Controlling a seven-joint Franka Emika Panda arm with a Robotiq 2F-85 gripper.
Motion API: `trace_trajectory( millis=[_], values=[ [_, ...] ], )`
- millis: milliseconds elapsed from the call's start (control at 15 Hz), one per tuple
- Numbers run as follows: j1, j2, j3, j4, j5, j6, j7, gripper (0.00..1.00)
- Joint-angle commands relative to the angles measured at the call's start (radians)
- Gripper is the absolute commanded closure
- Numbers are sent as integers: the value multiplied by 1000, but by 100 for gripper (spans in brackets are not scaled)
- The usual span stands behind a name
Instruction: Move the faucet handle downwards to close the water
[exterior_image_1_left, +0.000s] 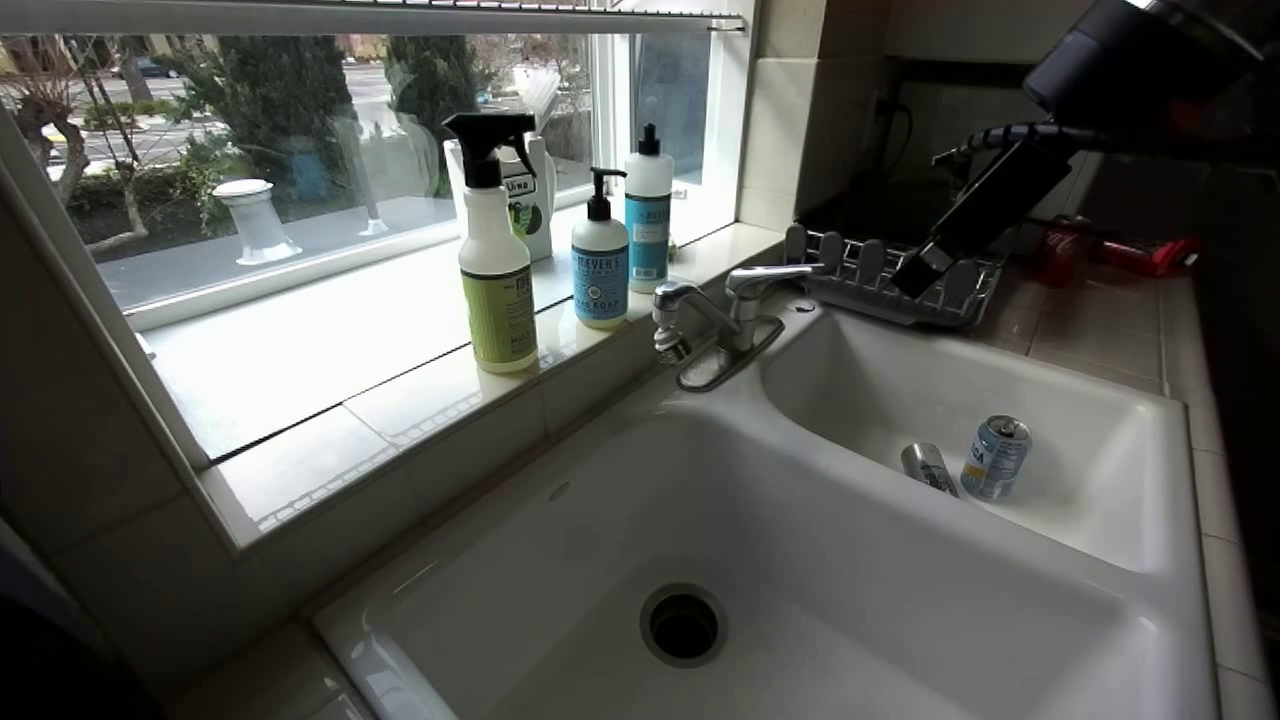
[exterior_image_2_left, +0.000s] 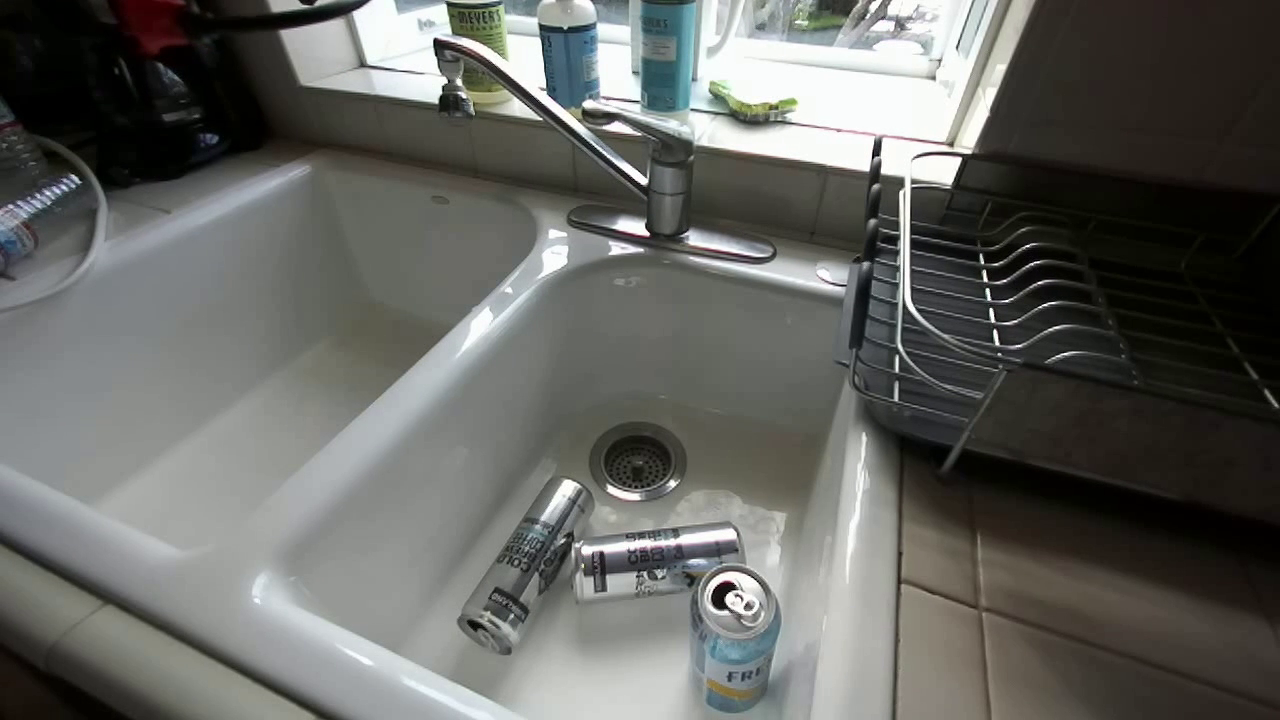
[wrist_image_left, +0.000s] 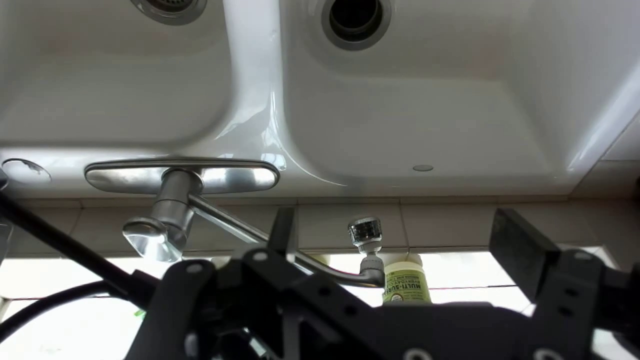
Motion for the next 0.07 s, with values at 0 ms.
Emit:
trace_trajectory(
  millis=[0],
  values=[
    [-12,0,10,2,11,-2,-8,0]
  ],
)
